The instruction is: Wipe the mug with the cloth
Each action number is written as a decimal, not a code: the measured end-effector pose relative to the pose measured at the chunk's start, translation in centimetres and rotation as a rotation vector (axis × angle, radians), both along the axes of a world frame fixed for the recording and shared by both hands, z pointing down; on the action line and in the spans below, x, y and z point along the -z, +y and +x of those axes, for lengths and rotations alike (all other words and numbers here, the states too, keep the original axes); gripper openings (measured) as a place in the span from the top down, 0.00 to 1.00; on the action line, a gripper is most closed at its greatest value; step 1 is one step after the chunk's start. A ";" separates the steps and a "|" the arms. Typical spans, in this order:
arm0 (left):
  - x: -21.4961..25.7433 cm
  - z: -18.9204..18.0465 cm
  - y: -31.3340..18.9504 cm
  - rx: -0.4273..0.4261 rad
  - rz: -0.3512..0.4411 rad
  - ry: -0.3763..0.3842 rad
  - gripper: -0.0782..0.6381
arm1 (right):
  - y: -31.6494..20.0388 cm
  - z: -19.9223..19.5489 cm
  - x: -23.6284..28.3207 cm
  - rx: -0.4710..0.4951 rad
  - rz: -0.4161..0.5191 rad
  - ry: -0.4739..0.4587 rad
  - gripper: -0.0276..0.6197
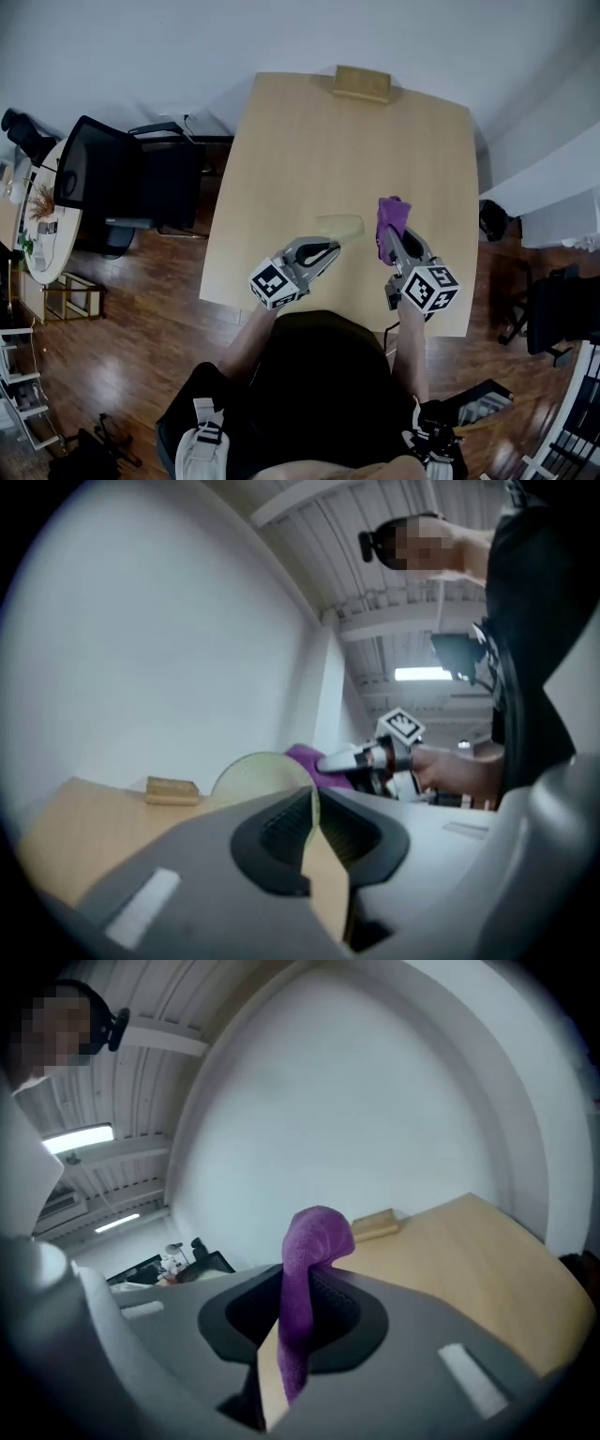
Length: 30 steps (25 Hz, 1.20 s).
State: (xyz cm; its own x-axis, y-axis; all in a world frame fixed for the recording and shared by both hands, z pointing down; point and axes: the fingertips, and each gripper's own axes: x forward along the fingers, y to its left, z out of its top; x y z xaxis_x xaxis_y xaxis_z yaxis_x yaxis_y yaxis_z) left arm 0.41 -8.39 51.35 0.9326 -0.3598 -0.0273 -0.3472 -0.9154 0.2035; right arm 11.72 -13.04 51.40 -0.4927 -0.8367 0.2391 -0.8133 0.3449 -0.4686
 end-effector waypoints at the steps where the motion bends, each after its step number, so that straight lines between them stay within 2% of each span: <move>1: -0.5 0.2 0.2 -0.010 0.040 -0.051 0.83 | 0.1 -1.3 2.1 0.042 0.037 -0.017 0.86; 4: -1.7 1.1 1.2 -0.058 0.190 -0.151 0.83 | 1.3 -7.2 6.5 0.236 0.117 -0.023 0.86; 6: -1.4 1.8 1.9 -0.092 0.267 -0.179 0.83 | 2.3 -10.6 6.4 0.338 0.129 0.044 0.86; 7: -1.1 2.1 2.2 -0.106 0.294 -0.182 0.83 | 2.4 -11.5 5.8 0.358 0.124 0.079 0.86; 9: -0.9 2.2 2.8 -0.134 0.329 -0.185 0.82 | 2.2 -11.3 4.6 0.344 0.104 0.093 0.86; 13: 0.0 1.1 3.6 -0.144 0.361 -0.125 0.82 | 1.2 -7.3 1.9 0.248 0.032 0.087 0.86; 17: 0.1 0.4 4.1 -0.137 0.421 -0.157 0.82 | 0.0 -1.6 -2.5 0.113 -0.092 0.108 0.86; 19: -0.4 0.6 4.3 -0.148 0.440 -0.179 0.83 | 0.3 -0.5 -1.1 0.084 -0.076 0.080 0.86; 21: -1.2 0.8 4.3 -0.168 0.457 -0.216 0.83 | 0.8 -2.0 2.6 0.128 0.000 0.048 0.86; 23: -1.7 1.0 4.3 -0.188 0.483 -0.252 0.83 | 1.7 -5.4 6.0 0.231 0.072 0.043 0.86; 26: -1.7 1.7 4.8 -0.214 0.522 -0.284 0.83 | 3.3 -9.9 6.7 0.374 0.106 0.119 0.86; 28: -1.8 2.0 5.0 -0.229 0.535 -0.293 0.82 | 3.1 -10.1 5.1 0.379 0.082 0.143 0.86; 30: -1.9 2.0 5.2 -0.229 0.535 -0.293 0.81 | 2.2 -8.3 3.0 0.331 0.033 0.139 0.86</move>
